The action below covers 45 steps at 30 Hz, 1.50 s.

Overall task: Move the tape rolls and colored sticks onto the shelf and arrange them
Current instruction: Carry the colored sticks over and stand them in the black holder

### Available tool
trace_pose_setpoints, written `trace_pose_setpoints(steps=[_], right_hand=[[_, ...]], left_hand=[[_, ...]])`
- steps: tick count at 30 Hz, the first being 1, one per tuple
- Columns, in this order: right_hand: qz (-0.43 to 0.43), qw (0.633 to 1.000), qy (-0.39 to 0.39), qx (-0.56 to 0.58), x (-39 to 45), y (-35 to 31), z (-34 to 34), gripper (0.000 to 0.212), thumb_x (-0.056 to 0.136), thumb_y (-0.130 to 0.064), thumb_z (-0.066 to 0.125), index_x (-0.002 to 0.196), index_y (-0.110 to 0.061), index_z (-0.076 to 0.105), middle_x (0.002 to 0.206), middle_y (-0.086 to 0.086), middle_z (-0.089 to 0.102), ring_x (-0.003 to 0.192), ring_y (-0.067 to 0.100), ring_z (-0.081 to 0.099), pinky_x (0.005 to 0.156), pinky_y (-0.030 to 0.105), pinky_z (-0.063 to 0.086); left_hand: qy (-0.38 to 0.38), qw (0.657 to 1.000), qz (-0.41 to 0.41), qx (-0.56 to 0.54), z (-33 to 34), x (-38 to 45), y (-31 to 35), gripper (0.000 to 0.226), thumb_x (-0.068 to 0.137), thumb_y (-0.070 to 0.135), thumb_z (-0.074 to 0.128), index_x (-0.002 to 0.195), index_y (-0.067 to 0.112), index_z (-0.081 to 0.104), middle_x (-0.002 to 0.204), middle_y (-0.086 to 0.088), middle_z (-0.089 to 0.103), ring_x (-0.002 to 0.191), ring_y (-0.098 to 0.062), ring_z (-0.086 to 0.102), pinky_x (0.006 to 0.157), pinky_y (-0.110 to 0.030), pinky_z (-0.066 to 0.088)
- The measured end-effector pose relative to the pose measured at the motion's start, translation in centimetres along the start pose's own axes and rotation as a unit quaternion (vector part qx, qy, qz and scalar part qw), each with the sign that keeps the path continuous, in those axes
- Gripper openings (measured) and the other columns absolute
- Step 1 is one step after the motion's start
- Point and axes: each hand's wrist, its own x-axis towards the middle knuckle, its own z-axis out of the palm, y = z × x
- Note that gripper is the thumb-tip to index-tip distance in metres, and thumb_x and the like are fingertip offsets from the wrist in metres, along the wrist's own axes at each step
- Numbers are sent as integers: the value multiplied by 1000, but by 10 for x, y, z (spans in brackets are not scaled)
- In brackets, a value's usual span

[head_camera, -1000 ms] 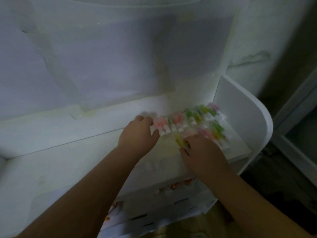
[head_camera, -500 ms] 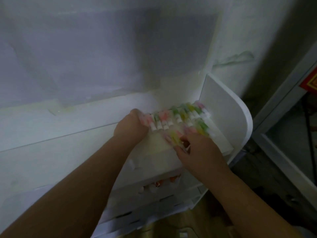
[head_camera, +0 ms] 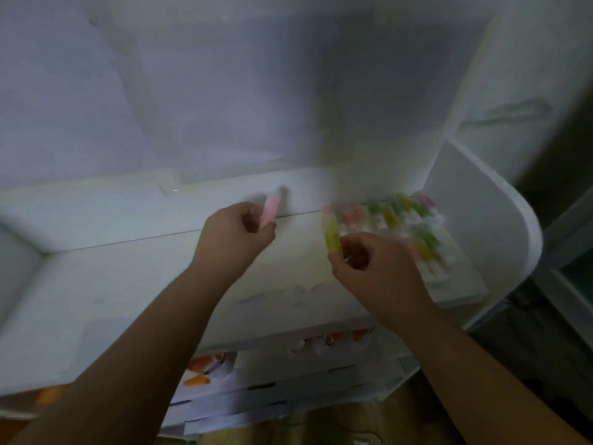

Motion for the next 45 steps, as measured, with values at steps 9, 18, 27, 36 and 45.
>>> trace_pose_setpoints(steps=[9,18,27,36,45], right_hand=[[-87,988,-70,108,-5,-54,66,5,89,-20,72,85,-23,69,74,-13,69,70,1,67,63,8,45],[-126,981,-88,120,-48,-114,133,15,86,-7,71,95,-18,71,78,-7,70,69,4,66,64,10,47],[-134,971,-119,157,-141,-212,221,12,93,-28,65,101,-34,72,88,-21,73,80,-5,66,63,6,47],[-182,958,-147,165,-225,-289,320,22,91,-19,70,108,-33,71,89,-17,74,75,-2,69,62,8,50],[-228,927,-272,124,-274,-350,400,14,94,-23,66,106,-30,71,96,-15,73,89,-2,67,72,21,55]], left_hand=[[65,997,-11,-34,-87,-58,-26,16,91,39,64,82,27,69,75,13,71,71,1,66,61,-8,46],[106,990,-2,-97,-154,-109,-89,28,90,35,67,117,37,63,85,17,69,73,-3,67,63,-13,51],[114,977,18,-181,-256,-201,-170,44,89,22,66,127,36,50,81,6,64,77,-9,67,64,-24,52],[150,973,18,-178,-357,-294,-265,47,90,13,65,125,39,47,90,4,59,76,-18,63,60,-30,53],[222,962,-50,-152,-425,-344,-330,43,91,18,66,122,41,46,99,8,61,81,-9,65,61,-37,59]])
